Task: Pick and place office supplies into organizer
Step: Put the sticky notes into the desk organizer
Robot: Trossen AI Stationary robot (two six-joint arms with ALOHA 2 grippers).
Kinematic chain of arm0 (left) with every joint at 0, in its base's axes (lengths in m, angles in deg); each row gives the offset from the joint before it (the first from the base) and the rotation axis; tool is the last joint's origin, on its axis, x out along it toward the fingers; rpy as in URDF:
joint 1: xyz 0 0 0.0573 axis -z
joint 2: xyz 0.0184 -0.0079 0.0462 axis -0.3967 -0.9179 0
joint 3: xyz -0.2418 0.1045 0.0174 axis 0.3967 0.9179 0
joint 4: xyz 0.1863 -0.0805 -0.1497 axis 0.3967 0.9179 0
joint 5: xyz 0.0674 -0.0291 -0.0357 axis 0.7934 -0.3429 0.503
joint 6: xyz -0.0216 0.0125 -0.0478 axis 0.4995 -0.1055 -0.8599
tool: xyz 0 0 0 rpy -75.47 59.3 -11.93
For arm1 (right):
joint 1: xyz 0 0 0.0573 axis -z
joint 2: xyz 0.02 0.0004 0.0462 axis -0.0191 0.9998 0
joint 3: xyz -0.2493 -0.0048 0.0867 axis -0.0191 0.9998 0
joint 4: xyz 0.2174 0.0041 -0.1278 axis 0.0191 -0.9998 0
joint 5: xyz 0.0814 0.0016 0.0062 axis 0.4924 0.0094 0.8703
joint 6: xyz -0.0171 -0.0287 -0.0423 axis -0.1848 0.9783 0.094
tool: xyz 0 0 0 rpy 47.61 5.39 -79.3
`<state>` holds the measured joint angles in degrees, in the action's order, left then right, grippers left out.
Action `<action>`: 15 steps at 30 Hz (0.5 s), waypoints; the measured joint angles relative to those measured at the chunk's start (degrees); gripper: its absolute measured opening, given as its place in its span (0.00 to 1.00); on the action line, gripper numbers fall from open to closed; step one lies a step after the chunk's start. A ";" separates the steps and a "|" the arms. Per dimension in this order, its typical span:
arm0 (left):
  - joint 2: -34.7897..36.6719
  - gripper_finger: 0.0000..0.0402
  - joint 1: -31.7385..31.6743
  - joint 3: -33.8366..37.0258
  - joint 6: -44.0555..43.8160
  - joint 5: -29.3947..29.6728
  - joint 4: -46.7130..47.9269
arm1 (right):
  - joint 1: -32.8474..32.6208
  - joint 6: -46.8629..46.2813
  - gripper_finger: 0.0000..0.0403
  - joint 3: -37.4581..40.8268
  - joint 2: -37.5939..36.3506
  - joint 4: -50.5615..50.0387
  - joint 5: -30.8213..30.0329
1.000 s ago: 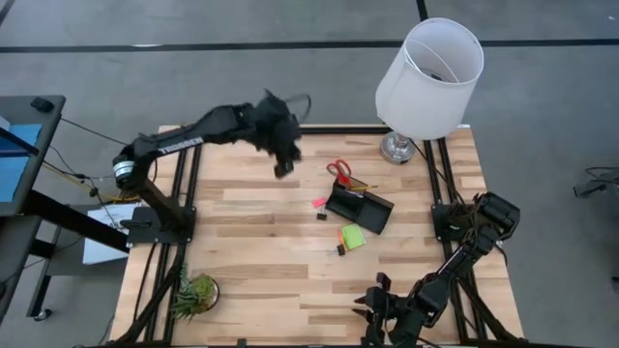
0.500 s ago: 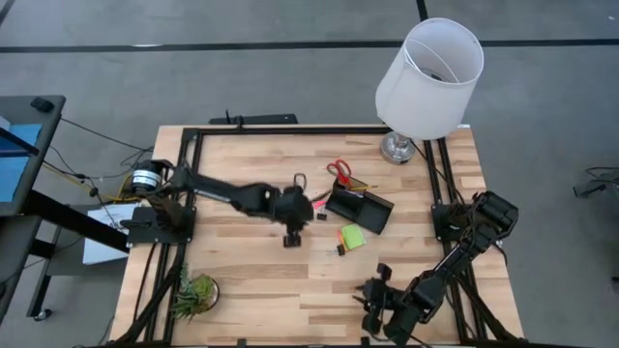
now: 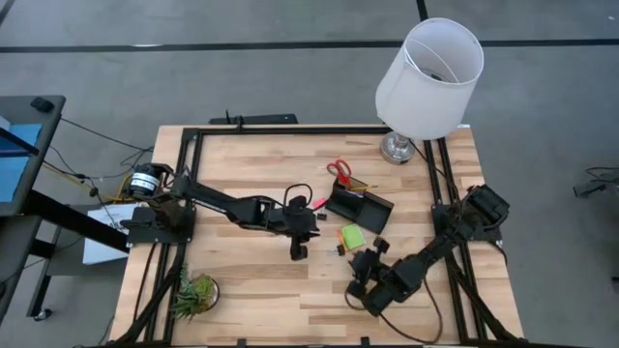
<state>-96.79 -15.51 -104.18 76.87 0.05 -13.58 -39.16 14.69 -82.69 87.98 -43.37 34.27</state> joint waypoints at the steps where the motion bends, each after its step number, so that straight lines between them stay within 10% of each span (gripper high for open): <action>1: 0.00 0.13 0.23 0.00 -0.40 -0.02 0.24 | 0.85 -1.73 0.27 0.00 0.00 -1.12 -0.35; 15: 0.00 0.13 2.37 0.00 -1.80 0.00 0.73 | 10.71 -7.07 0.27 0.00 0.00 -3.87 9.03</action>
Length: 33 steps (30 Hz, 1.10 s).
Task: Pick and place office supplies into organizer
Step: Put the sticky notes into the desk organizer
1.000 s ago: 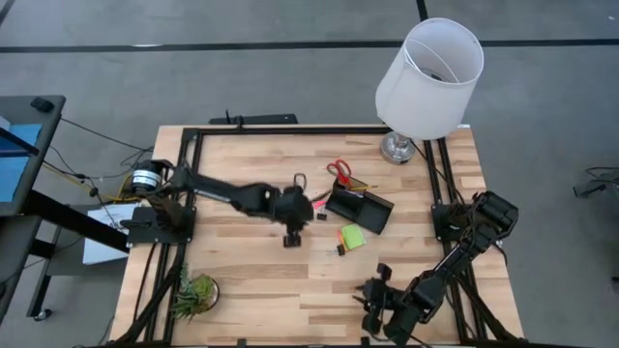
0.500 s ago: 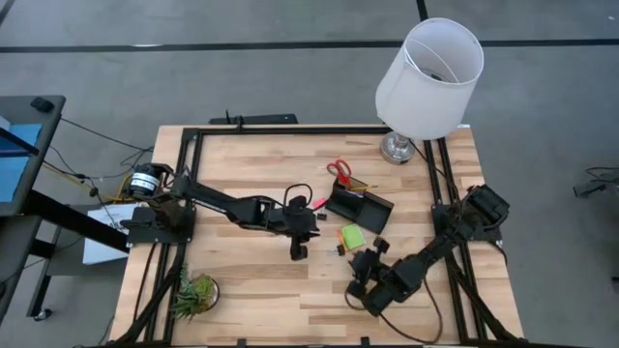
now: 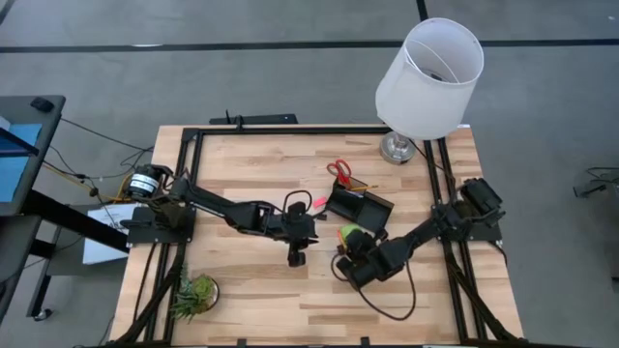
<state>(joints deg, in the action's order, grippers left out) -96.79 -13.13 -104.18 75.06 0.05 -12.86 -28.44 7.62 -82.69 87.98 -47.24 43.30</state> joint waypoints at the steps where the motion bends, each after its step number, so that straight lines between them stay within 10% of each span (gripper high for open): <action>1: 0.00 0.13 0.06 0.00 -0.02 0.00 0.00 | 0.53 0.00 0.27 0.00 0.00 0.03 0.88; 33: 0.02 0.13 0.38 0.00 -0.56 0.20 1.20 | 4.40 -6.02 0.27 -9.14 -0.02 -7.66 -0.35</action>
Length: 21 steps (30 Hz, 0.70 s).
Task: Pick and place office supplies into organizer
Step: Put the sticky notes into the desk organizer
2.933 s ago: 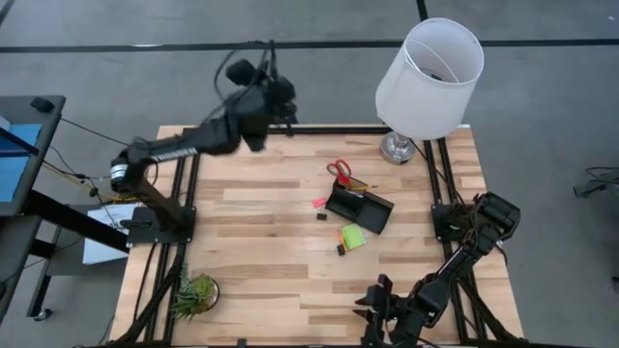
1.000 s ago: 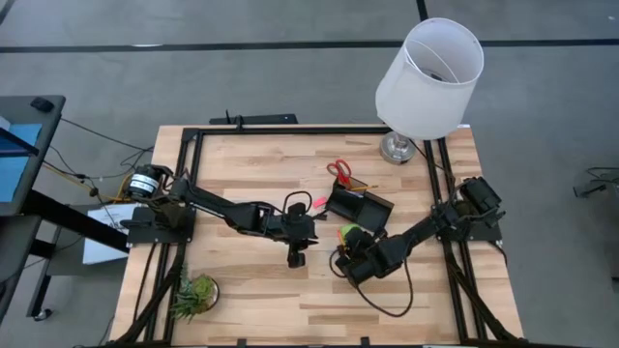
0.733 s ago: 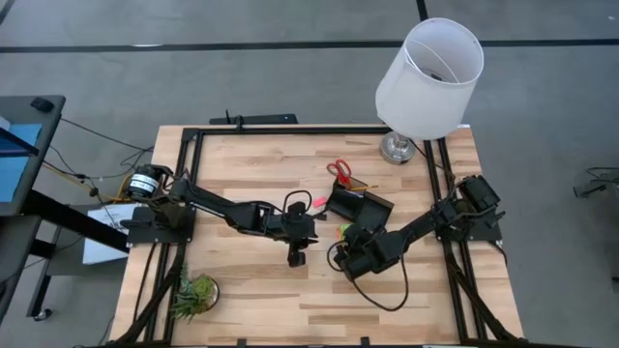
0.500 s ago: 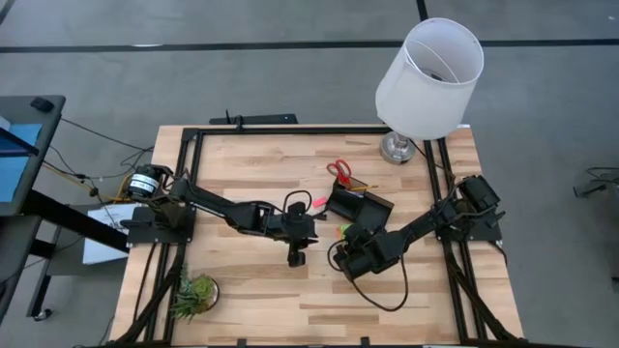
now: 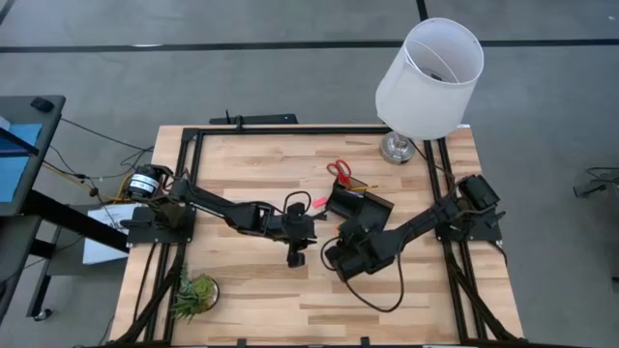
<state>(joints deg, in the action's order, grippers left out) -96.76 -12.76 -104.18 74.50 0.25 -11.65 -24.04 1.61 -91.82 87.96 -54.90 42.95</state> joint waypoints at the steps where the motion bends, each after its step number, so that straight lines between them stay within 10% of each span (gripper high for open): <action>1: 0.00 0.13 0.11 0.00 0.02 0.00 0.00 | 0.30 0.01 0.27 0.00 0.00 0.80 0.22; 21: 0.00 0.13 2.18 0.00 0.26 -0.02 0.02 | 1.27 -1.94 0.27 1.70 0.00 5.89 1.49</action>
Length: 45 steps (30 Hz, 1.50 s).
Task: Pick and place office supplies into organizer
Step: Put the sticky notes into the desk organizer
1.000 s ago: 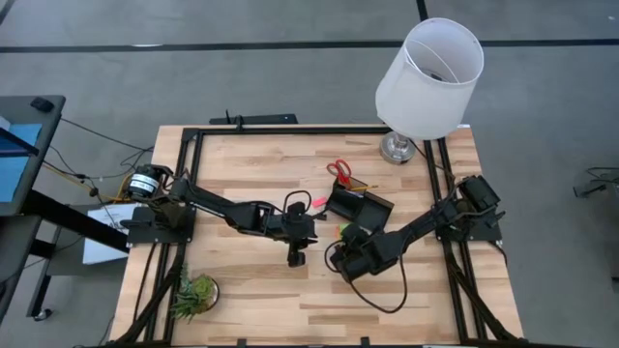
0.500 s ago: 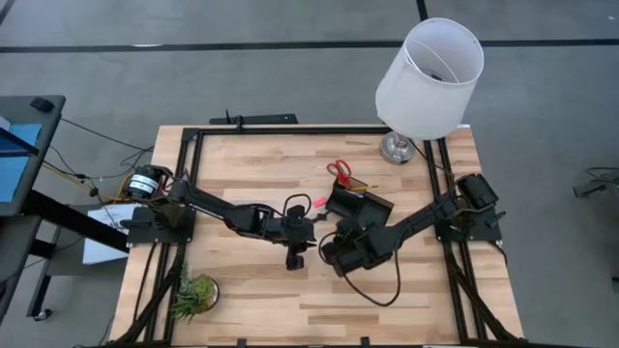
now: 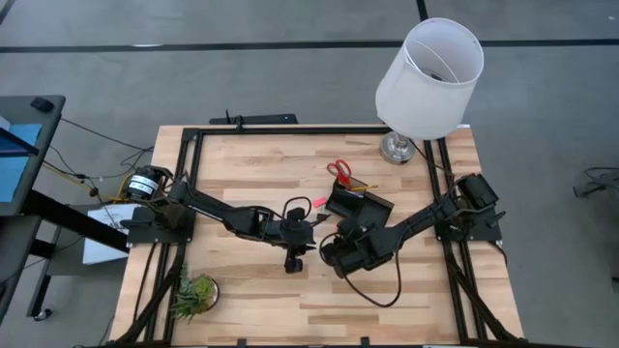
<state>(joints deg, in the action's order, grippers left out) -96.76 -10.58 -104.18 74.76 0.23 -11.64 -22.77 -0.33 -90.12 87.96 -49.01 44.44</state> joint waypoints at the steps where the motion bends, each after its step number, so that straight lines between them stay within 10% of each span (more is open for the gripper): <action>1: 0.00 0.13 0.00 0.00 0.00 0.00 0.01 | -0.13 -0.03 0.27 0.00 0.00 -0.06 -0.25; 22: 0.02 0.13 -0.02 -0.04 -0.07 0.44 1.58 | -0.15 -2.99 0.26 -0.51 8.09 -0.43 -0.87; 45: 0.02 0.13 -0.02 -0.04 -0.02 0.68 1.67 | -5.65 2.31 0.00 -7.79 8.19 -10.52 8.47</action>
<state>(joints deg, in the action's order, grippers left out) -96.74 -10.60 -104.23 74.74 0.91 -9.97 -28.42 1.98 -97.91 96.15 -59.53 52.90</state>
